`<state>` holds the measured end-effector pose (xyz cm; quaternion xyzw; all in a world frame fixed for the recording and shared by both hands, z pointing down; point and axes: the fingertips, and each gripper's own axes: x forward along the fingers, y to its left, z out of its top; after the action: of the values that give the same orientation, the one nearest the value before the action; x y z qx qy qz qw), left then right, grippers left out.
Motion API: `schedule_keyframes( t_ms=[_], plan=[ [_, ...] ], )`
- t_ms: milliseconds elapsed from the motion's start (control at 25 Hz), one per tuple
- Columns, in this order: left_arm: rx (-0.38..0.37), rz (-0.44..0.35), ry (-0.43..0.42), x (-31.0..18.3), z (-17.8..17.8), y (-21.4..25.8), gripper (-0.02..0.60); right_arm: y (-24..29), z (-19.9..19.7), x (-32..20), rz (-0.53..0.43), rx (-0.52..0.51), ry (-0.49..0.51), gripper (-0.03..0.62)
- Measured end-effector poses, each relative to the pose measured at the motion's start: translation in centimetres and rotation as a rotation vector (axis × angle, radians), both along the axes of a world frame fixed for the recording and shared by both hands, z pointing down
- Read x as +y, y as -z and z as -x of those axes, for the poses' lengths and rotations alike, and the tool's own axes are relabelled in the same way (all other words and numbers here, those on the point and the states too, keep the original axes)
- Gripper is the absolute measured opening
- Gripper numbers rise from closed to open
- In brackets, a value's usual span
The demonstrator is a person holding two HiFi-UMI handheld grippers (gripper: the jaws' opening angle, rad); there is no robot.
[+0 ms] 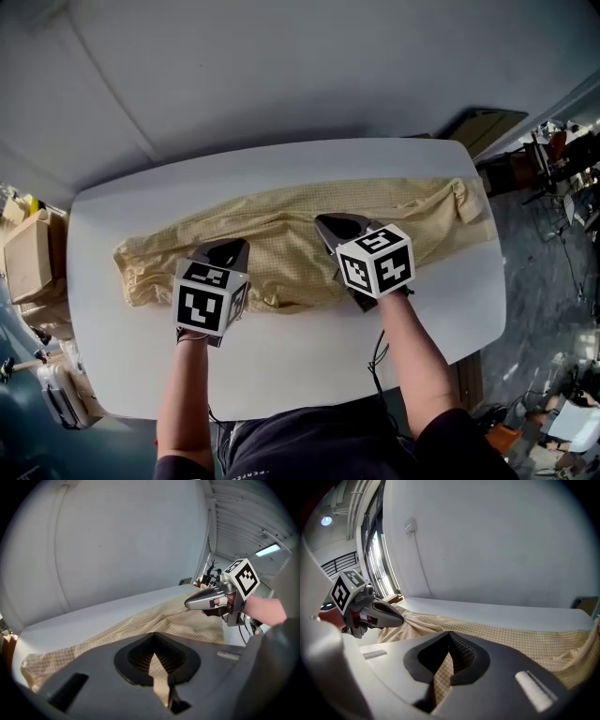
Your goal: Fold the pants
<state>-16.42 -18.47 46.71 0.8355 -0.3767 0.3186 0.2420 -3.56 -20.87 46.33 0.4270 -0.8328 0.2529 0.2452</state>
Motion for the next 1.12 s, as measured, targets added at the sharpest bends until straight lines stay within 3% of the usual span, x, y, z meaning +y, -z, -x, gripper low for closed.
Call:
schedule_keyframes(
  t_ms=[200,480,800,1120],
  plan=[
    [-0.003,-0.003,-0.002,1.5,-5.7,1.6,-0.002,1.4,-4.7,0.9,-0.009,-0.047,0.012,0.001],
    [-0.003,-0.002,-0.079,3.6,-18.1,1.9,-0.002,2.1,-16.3,2.3,-0.008,-0.02,0.005,0.001],
    [-0.015,-0.005,-0.164,4.5,-29.0,0.9,-0.002,2.1,-30.4,3.4,-0.02,0.019,-0.142,0.0],
    [-0.044,0.019,-0.221,4.4,-35.3,-0.4,-0.002,1.2,-41.3,3.9,-0.005,0.03,-0.33,0.002]
  ],
)
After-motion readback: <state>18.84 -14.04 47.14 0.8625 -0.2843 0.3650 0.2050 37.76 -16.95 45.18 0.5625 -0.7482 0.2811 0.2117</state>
